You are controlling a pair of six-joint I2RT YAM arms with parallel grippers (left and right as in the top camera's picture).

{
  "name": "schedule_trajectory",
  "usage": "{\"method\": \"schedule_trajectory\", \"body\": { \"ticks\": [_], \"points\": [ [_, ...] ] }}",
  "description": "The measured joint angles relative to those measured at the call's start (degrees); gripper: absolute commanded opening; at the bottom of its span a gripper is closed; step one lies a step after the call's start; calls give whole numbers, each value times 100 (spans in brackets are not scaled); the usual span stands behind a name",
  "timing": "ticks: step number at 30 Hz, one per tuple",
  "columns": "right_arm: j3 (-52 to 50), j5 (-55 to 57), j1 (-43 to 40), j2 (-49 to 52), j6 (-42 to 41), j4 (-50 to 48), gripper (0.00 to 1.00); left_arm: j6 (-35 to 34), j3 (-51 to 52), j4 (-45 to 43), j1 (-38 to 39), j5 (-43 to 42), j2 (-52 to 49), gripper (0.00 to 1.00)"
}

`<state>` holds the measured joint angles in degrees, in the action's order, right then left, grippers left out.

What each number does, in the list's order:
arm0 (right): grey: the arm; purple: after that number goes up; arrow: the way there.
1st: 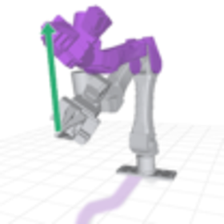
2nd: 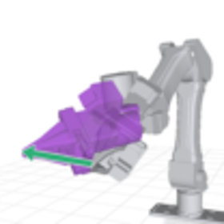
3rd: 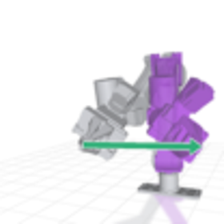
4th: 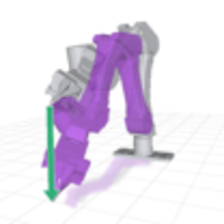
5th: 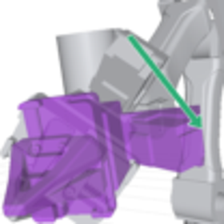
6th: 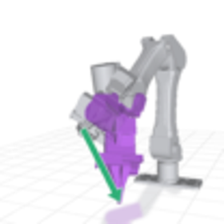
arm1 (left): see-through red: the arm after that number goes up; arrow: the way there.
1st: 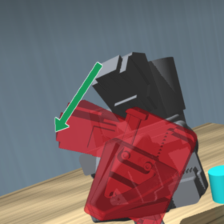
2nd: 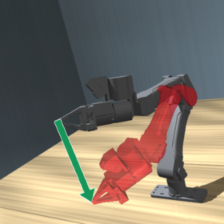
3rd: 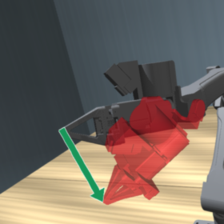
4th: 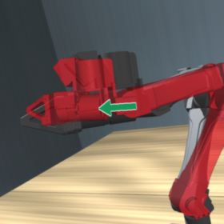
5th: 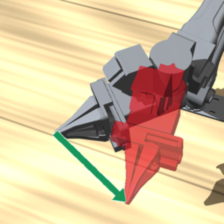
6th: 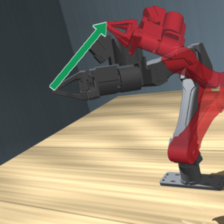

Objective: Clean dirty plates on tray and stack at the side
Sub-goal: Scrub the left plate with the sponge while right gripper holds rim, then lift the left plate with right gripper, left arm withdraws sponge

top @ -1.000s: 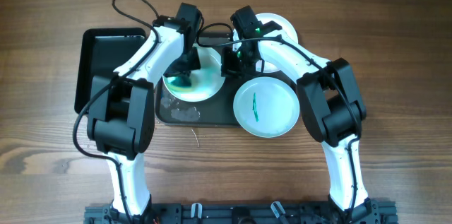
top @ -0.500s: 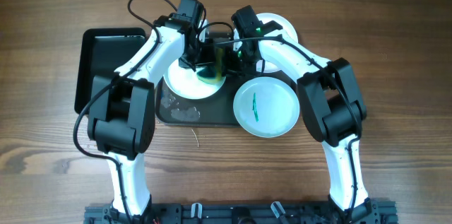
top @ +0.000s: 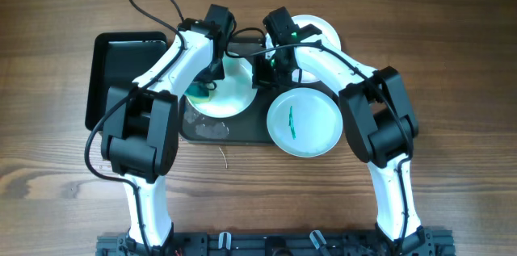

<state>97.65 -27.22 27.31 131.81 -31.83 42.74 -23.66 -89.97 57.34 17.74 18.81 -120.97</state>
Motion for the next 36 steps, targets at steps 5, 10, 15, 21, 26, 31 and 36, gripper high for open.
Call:
{"method": "schedule_trajectory", "body": {
  "ticks": [5, 10, 15, 21, 26, 31, 36],
  "points": [
    [-2, 0, 0, 0, 20, 7, 4, 525, -2, 94, -44, -1698, 0, 4],
    [-2, 2, -4, 0, 15, 13, 4, 1067, -4, -188, -52, -3167, 0, 4],
    [-2, 2, -37, 0, 4, 2, 4, 1224, -4, -841, -55, -3206, 0, 4],
    [-2, 4, -37, 0, -4, 2, 4, 1064, -4, -1126, -44, -1744, 0, 4],
    [-2, 0, -37, 0, 0, 2, 4, 765, -15, -723, -44, 76, 0, 4],
    [-2, -22, 26, 0, 20, 2, 4, 463, -269, 17, -44, 444, 0, 4],
    [-2, -17, 24, 0, 68, 46, 5, 337, -763, 525, -186, -170, 208, 4]
  ]
}}
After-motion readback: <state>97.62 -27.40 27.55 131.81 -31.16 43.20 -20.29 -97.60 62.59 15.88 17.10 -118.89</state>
